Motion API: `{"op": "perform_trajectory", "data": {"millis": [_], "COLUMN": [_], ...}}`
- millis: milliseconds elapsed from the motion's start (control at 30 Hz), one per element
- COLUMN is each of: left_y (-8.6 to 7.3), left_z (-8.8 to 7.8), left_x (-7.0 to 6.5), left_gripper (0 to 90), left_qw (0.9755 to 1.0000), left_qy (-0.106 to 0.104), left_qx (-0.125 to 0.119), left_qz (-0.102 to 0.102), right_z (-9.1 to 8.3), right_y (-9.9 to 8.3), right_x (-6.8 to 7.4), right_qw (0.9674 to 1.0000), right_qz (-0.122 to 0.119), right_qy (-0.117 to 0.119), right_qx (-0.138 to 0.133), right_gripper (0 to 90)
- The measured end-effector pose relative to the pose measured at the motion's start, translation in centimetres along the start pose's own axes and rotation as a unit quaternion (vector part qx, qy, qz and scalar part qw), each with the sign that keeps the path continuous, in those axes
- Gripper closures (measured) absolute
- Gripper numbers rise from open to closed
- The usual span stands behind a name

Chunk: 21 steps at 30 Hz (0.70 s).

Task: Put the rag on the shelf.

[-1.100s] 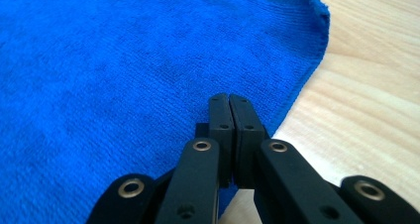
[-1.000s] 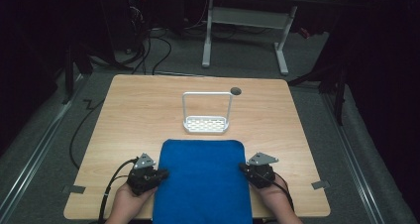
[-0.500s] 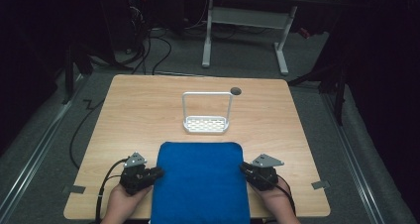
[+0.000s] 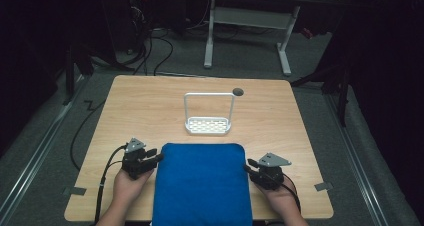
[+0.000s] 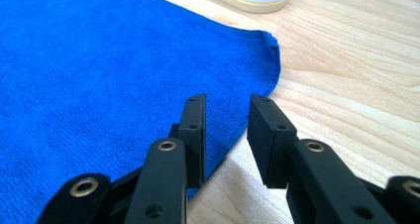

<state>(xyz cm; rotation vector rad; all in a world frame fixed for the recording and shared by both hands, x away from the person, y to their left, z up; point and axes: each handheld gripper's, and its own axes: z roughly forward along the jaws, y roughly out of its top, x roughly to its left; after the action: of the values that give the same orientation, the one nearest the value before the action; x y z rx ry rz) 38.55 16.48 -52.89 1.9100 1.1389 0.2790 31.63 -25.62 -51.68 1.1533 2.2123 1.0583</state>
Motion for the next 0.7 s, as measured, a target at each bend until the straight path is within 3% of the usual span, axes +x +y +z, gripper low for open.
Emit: {"op": "perform_trajectory", "data": {"millis": [200, 333, 533, 700], "left_y": [1.6, 2.0, 1.9, 1.6], "left_z": [2.3, 3.1, 3.3, 3.2], "left_x": [0.3, 0.3, 0.1, 0.1], "left_gripper": [63.8, 67.5, 69.8, 78.0], "left_qw": [0.9997, 0.9998, 0.9995, 0.9997], "left_qy": [0.017, 0.01, 0.016, 0.017], "left_qx": [0.012, 0.018, 0.023, 0.016], "left_qz": [0.013, 0.007, 0.011, 0.01], "right_z": [-0.1, -0.1, 0.1, 0.4], "right_y": [-0.1, -0.1, 0.0, 0.1], "right_x": [-0.4, -0.6, -0.5, -0.5], "right_qw": [1.0, 0.9999, 0.9999, 0.9998], "right_qz": [0.007, 0.012, 0.011, 0.019], "right_qy": [0.0, 0.002, 0.005, 0.009], "right_qx": [-0.001, -0.001, -0.001, -0.001], "right_gripper": [67.9, 66.8, 64.8, 61.7]}}
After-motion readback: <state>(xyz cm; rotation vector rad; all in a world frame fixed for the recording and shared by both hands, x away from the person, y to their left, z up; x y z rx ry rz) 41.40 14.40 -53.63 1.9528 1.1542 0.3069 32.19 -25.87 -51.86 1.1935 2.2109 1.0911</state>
